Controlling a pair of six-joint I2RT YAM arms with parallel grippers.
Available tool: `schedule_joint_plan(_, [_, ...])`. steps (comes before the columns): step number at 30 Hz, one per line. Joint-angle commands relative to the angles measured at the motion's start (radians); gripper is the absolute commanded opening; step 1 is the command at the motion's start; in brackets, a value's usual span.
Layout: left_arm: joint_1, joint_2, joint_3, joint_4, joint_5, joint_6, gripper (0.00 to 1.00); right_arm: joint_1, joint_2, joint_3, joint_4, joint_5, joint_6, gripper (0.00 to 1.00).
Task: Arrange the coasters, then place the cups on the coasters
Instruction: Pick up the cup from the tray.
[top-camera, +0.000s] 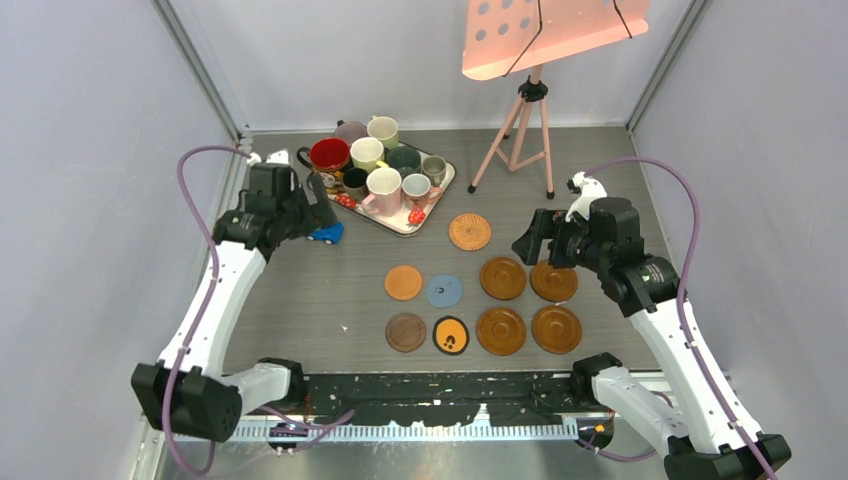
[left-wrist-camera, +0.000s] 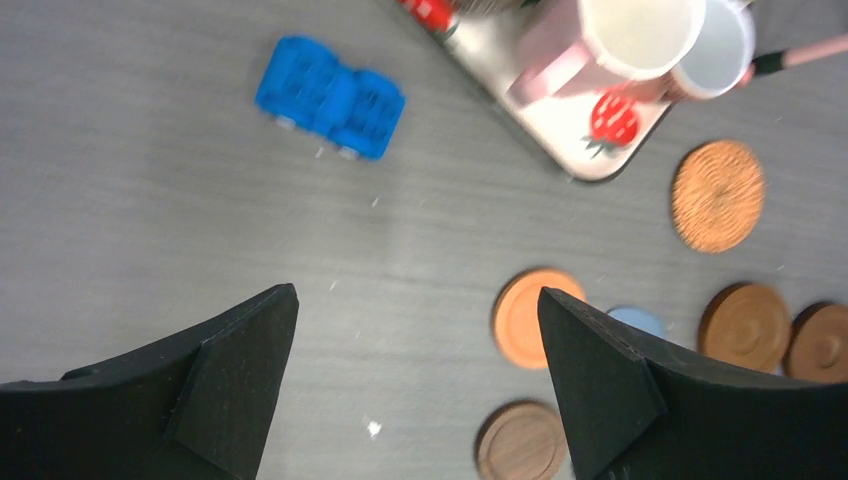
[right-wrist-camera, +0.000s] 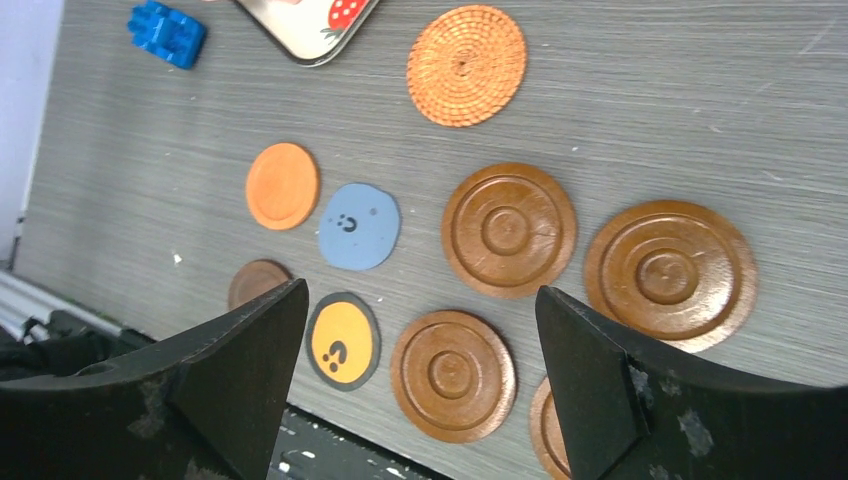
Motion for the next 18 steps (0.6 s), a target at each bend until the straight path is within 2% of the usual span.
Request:
schedule_joint_plan(1, [0.024, 0.124, 0.053, 0.266, 0.143, 0.012, 0.93, 0.005, -0.005, 0.017, 0.005, -0.112, 0.028, 0.91])
schedule_joint_plan(6, [0.028, 0.346, 0.156, 0.338, 0.3, 0.092, 0.87, 0.004, -0.035, 0.028, 0.013, -0.132, 0.039, 0.9])
schedule_joint_plan(10, [0.029, 0.513, 0.268, 0.319, 0.409, 0.135, 0.85, 0.004, -0.052, 0.041, 0.017, -0.17, 0.038, 0.9])
schedule_joint_plan(14, [0.029, 0.649, 0.359, 0.317, 0.446, 0.153, 0.81, 0.004, -0.042, 0.081, 0.004, -0.183, 0.057, 0.9])
schedule_joint_plan(18, [0.029, 0.71, 0.386, 0.338, 0.472, 0.176, 0.76, 0.004, -0.043, 0.087, 0.002, -0.199, 0.078, 0.9])
